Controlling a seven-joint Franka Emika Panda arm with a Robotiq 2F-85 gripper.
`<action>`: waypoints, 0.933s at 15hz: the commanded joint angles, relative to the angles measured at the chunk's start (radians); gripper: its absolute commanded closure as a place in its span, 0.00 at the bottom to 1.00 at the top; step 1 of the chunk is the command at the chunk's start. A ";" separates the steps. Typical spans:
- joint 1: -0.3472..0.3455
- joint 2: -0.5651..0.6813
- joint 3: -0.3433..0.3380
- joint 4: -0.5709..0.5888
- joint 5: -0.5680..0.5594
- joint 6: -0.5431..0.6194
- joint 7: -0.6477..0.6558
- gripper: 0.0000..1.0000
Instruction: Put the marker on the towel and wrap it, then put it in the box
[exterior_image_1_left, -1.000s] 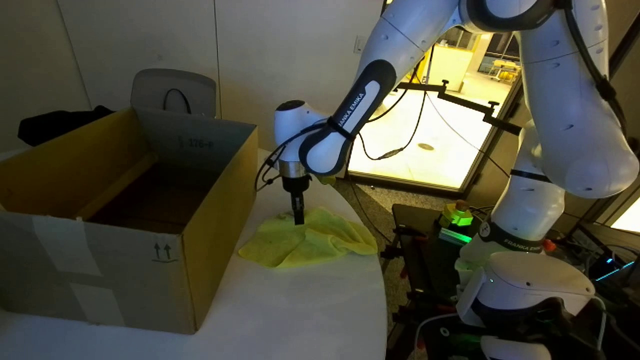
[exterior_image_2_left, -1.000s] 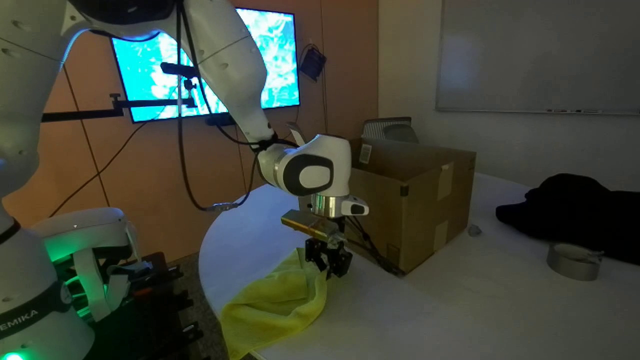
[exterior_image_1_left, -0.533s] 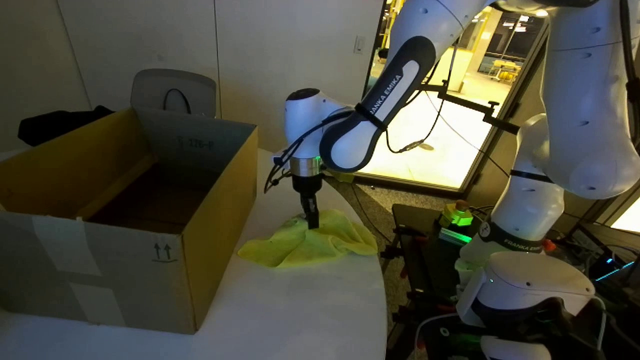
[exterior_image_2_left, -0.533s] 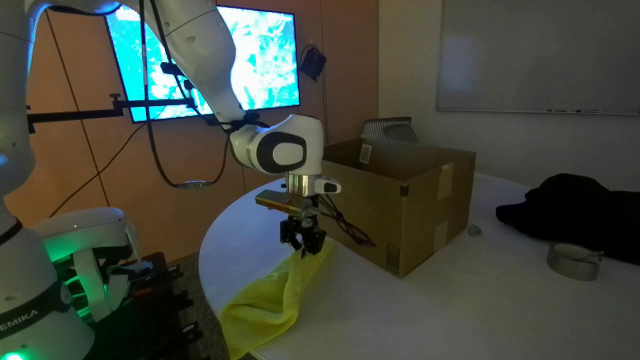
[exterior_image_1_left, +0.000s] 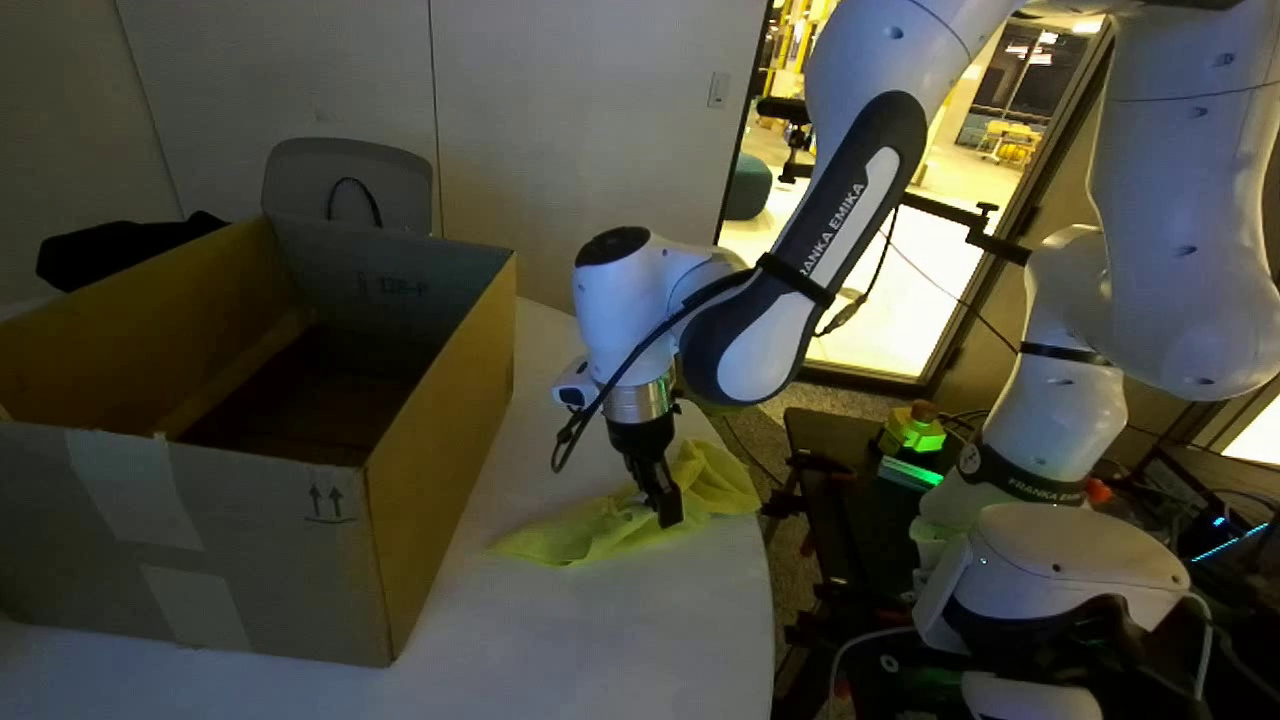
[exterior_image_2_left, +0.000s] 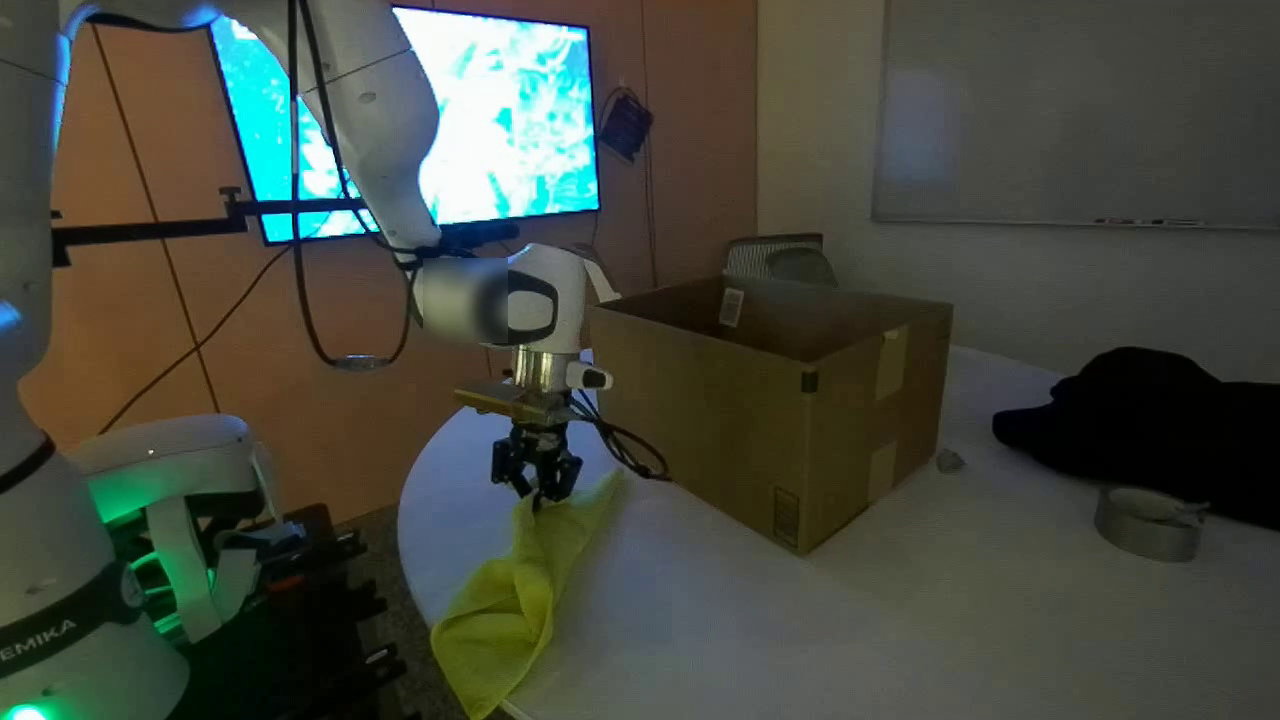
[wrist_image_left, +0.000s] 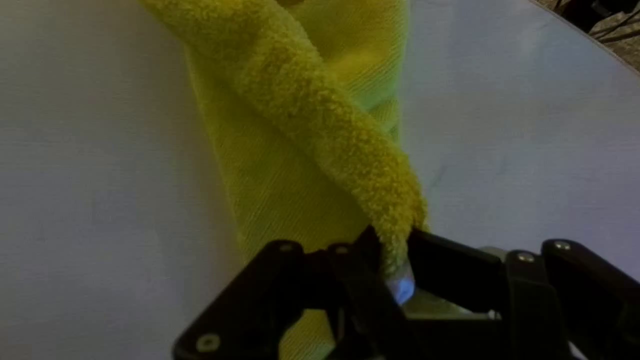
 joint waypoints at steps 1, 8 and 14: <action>0.030 -0.010 0.009 -0.005 0.004 -0.009 0.022 0.62; 0.073 -0.007 0.022 0.058 0.030 0.026 0.115 0.09; 0.118 0.096 0.064 0.204 0.043 0.096 0.112 0.00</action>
